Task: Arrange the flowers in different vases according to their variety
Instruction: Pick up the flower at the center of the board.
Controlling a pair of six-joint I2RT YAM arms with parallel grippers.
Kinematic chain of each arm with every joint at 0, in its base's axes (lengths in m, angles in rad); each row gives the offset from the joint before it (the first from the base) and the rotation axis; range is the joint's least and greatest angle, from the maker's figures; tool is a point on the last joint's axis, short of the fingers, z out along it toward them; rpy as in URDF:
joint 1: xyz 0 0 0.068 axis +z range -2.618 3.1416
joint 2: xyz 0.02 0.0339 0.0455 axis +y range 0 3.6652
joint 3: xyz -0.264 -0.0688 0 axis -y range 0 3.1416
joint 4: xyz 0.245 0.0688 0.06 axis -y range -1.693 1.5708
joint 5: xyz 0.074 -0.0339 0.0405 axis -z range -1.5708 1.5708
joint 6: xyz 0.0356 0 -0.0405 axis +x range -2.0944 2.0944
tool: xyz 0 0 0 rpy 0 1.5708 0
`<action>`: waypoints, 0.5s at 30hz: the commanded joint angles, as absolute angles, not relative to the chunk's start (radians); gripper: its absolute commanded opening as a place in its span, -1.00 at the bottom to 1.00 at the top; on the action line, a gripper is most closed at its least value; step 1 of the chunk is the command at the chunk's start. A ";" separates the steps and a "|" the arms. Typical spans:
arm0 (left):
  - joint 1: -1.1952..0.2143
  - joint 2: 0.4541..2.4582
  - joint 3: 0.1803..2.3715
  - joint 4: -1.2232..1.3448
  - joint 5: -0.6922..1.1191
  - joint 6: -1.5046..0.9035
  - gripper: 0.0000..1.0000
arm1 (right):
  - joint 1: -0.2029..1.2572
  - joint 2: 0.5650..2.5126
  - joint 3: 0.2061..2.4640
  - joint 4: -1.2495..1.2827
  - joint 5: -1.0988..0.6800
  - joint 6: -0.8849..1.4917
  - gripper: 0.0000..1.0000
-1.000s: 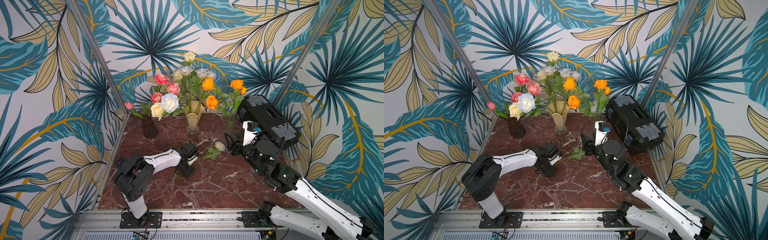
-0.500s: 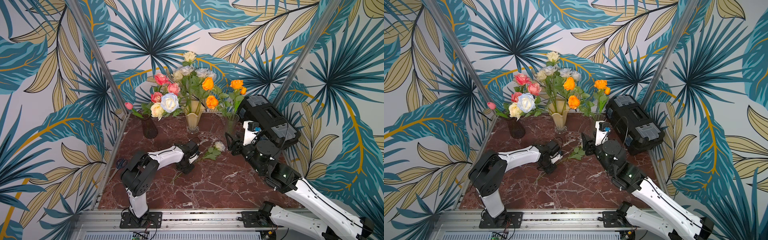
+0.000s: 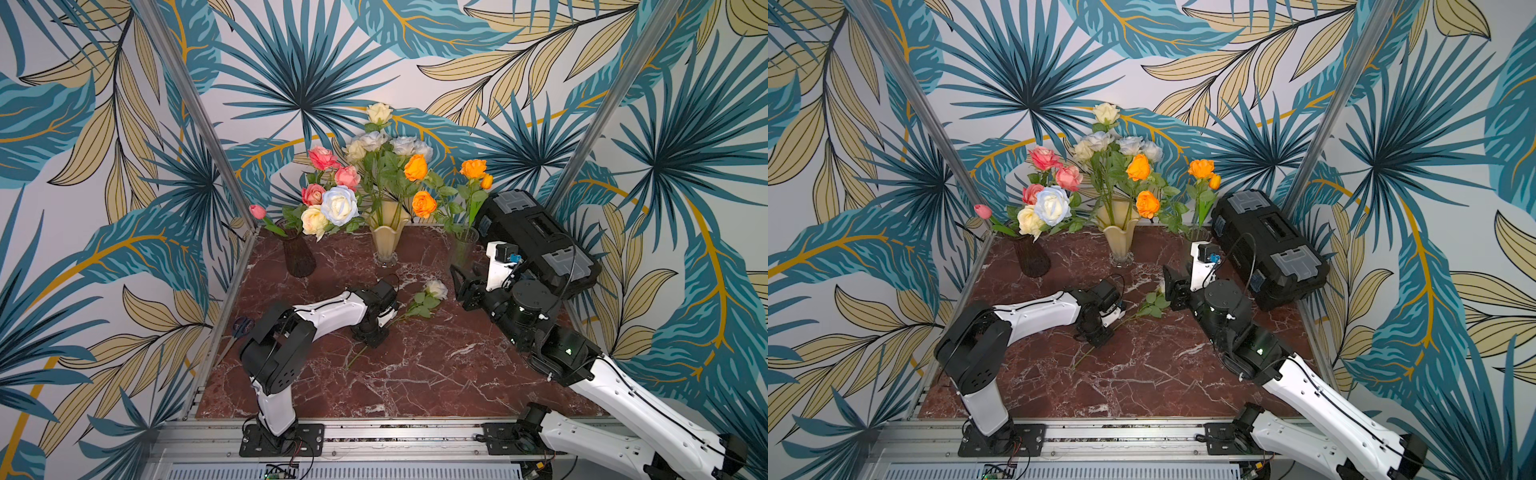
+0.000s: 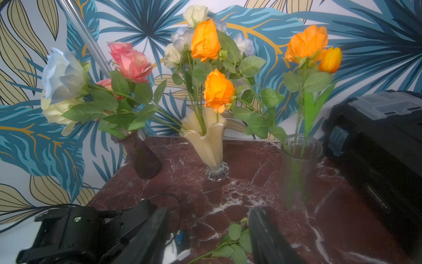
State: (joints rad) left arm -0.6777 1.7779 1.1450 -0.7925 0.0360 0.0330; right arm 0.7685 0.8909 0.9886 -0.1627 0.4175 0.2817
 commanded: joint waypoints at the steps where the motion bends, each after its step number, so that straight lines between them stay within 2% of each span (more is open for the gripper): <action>1: -0.680 1.652 1.128 -0.795 0.053 0.019 -1.00 | 0.773 0.873 0.949 -0.170 0.368 0.322 0.21; 7: -0.680 1.468 1.089 -0.737 0.129 -0.019 -1.00 | 0.773 0.836 0.863 -0.142 0.218 0.428 0.23; 15: -0.681 1.294 1.049 -0.619 0.222 -0.088 -1.00 | 0.798 0.795 0.783 -0.091 0.048 0.515 0.38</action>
